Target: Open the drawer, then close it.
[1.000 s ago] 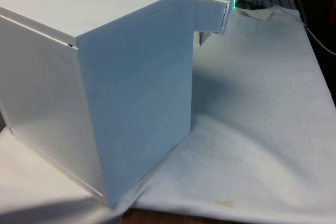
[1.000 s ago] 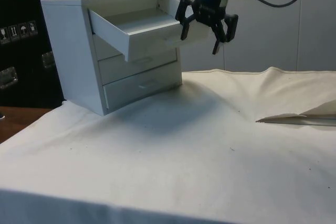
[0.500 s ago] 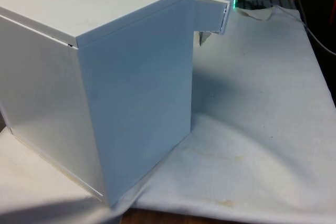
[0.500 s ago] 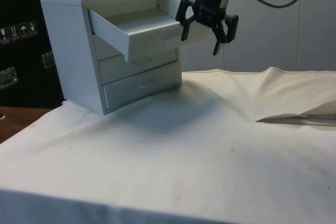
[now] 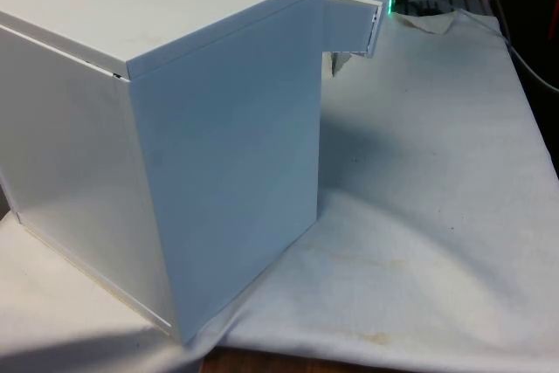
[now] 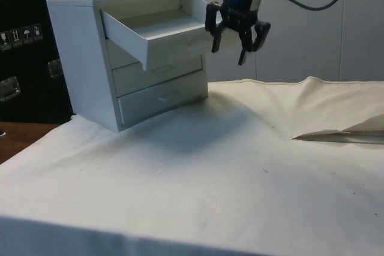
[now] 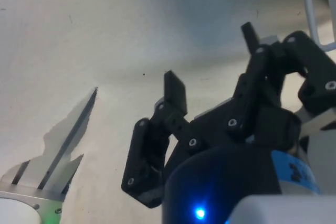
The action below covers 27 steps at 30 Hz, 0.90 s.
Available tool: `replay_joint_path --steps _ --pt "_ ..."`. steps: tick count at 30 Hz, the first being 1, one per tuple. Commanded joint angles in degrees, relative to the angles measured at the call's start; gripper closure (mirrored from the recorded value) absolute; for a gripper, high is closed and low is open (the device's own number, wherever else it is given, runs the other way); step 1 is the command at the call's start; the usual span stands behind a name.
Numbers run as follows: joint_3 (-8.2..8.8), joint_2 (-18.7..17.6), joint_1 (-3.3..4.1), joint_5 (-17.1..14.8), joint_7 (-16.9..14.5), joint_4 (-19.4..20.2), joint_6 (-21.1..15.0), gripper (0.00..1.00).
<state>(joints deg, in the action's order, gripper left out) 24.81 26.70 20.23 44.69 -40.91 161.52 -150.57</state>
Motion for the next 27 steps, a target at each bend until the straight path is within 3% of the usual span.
replay_joint_path --steps 1,3,4,5,10,13,14,15,22,23,24,27 --pt "-0.34 -0.17 -0.57 0.80 0.74 -0.23 0.06 0.33" --pt "-0.29 -0.29 -0.63 0.86 0.92 -0.29 0.00 0.44" --pt "0.06 -0.23 -0.06 0.00 0.29 -0.06 0.00 0.49" --pt "-0.34 -0.34 -0.69 0.86 1.03 -0.29 0.00 0.55" --pt "-0.34 -0.40 -0.74 0.92 1.15 -0.34 0.00 0.80" --pt "-0.40 -0.57 -0.97 1.09 1.20 -0.74 0.11 1.00" --pt "0.06 -0.34 -0.29 0.06 0.52 -0.17 0.00 1.00" --pt "-0.46 -0.69 -1.03 1.26 1.32 -0.97 0.17 1.00" --pt "-0.52 -1.83 -1.38 2.18 1.72 -2.86 0.63 1.00" --pt "0.06 -1.55 -0.52 0.69 0.69 -2.35 0.80 1.00" --pt "-0.46 -2.01 -1.43 2.23 1.72 -3.09 0.63 1.00" --pt "-0.40 -2.58 -1.60 2.46 1.89 -3.67 0.63 1.00"
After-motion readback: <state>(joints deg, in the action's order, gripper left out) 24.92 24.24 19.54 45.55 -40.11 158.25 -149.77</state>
